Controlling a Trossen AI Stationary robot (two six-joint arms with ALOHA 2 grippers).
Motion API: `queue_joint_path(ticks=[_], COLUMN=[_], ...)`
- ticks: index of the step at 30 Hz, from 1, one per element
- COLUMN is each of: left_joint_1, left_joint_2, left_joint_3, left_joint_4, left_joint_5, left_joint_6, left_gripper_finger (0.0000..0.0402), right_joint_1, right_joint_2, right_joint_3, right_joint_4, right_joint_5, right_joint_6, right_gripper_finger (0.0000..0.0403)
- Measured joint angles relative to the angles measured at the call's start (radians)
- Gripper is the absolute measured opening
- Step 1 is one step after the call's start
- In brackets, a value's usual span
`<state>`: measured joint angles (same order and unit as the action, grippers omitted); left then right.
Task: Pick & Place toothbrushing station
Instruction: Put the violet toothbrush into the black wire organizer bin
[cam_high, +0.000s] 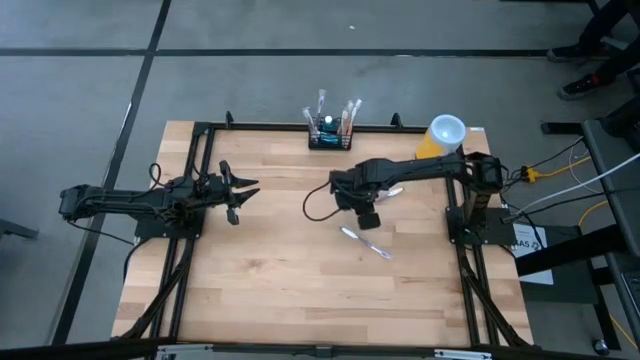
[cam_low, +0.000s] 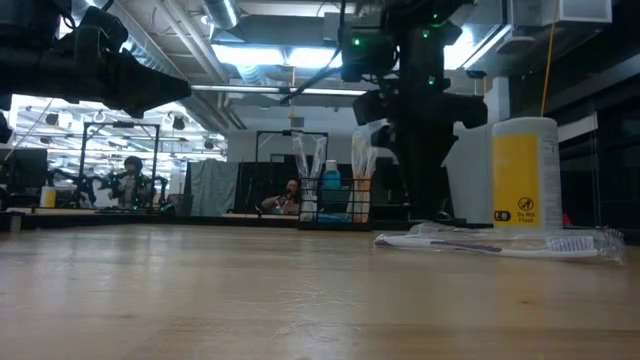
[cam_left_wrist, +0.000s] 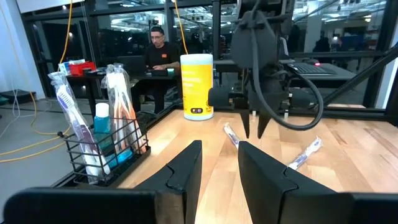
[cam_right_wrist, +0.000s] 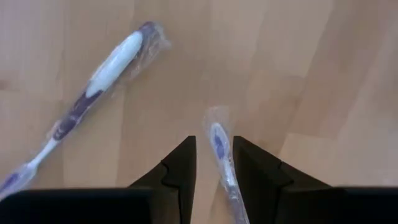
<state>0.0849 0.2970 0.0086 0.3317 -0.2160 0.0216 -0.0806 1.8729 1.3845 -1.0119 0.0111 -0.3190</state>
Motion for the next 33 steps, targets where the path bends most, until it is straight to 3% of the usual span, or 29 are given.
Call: queue_joint_path(ticks=[7,19,33], left_joint_1=[0.000,0.000,0.000], left_joint_2=[0.000,0.000,0.000], left_joint_3=[0.000,0.000,0.000], left_joint_4=[0.000,0.000,0.000], left_joint_5=[0.000,0.000,0.000], left_joint_6=[0.000,0.000,0.000], left_gripper_finger=[0.0100,0.0100,0.0100], right_joint_1=[-0.016,-0.026,-0.030], right_joint_2=[0.000,0.000,0.025], right_joint_3=[-0.036,-0.141,-0.167], right_joint_4=[0.017,0.170,0.281], right_joint_5=[-0.032,-0.024,0.000], right_joint_6=[-0.144,-0.211,-0.165], right_gripper_finger=[0.0107,0.0107,0.0096])
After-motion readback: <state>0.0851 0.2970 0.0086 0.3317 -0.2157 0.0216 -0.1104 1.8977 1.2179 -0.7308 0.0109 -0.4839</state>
